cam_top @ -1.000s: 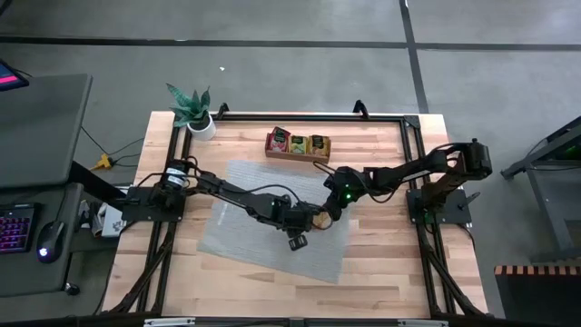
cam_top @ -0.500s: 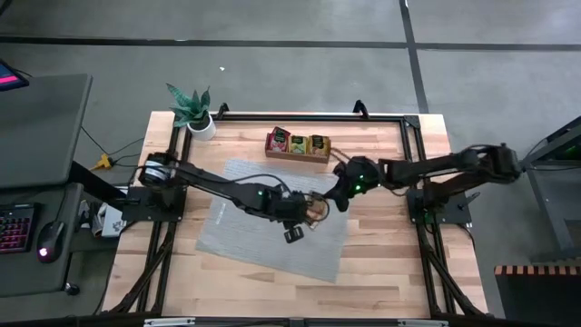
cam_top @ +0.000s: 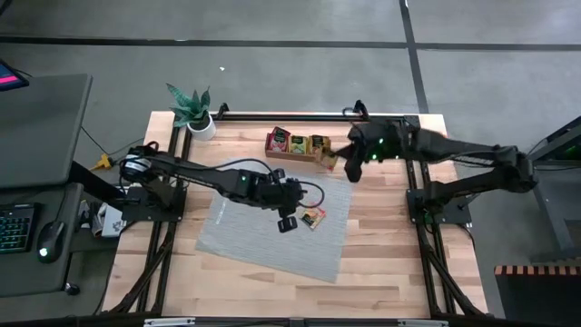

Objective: Pick & Place Tea
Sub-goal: Put the orange tea bag into the right section of the wooden organizer

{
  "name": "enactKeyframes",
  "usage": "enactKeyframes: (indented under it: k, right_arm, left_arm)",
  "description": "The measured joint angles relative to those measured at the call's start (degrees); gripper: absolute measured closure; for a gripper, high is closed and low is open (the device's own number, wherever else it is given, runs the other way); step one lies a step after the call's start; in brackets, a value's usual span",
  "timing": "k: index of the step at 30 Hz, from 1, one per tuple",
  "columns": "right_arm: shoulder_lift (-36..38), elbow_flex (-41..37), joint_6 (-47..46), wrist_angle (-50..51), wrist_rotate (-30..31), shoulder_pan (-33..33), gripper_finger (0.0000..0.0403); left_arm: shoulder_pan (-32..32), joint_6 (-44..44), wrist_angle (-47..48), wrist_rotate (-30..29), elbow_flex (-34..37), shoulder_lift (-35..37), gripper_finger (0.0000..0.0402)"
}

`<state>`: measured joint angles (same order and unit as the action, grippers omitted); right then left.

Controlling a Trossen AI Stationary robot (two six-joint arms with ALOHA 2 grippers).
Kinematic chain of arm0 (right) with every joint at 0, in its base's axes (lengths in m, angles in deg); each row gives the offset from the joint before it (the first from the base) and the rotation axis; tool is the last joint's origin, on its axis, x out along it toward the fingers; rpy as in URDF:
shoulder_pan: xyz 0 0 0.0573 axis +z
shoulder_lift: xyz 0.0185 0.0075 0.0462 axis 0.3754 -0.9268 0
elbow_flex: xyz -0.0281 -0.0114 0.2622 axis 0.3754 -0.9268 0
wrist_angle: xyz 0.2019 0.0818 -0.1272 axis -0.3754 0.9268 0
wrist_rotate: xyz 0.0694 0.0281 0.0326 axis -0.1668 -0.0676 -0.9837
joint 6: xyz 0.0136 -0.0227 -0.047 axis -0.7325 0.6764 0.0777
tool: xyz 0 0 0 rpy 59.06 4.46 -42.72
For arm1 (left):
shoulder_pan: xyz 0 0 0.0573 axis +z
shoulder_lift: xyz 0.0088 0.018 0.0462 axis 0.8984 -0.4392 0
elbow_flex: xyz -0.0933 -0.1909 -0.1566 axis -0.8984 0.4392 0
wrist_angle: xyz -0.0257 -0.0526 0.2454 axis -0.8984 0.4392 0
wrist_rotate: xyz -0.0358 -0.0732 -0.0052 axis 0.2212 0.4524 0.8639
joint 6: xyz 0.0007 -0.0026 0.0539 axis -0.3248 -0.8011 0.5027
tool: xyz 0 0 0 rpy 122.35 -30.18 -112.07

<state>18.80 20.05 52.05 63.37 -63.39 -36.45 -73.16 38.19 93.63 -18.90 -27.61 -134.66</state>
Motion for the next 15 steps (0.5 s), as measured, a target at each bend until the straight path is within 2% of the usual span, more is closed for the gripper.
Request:
enactKeyframes:
  k: [4,8,12,15]
  right_arm:
    - [-0.4,7.5,8.1,5.5,5.4,-1.5,0.0403]
    - [-0.8,9.9,15.2,6.7,7.2,-3.7,0.0403]
    - [-3.1,9.9,18.4,6.2,6.1,-6.5,0.0403]
    - [-6.7,9.8,20.5,5.7,2.2,-8.8,0.0403]
  left_arm:
    - [1.8,1.5,-3.9,4.2,3.5,1.5,0.0307]
    - [4.1,1.4,-14.9,11.5,11.3,4.4,0.0307]
    - [6.2,0.1,-25.1,16.2,20.5,9.4,0.0307]
    - [7.4,-0.9,-30.1,18.8,27.8,15.2,0.0307]
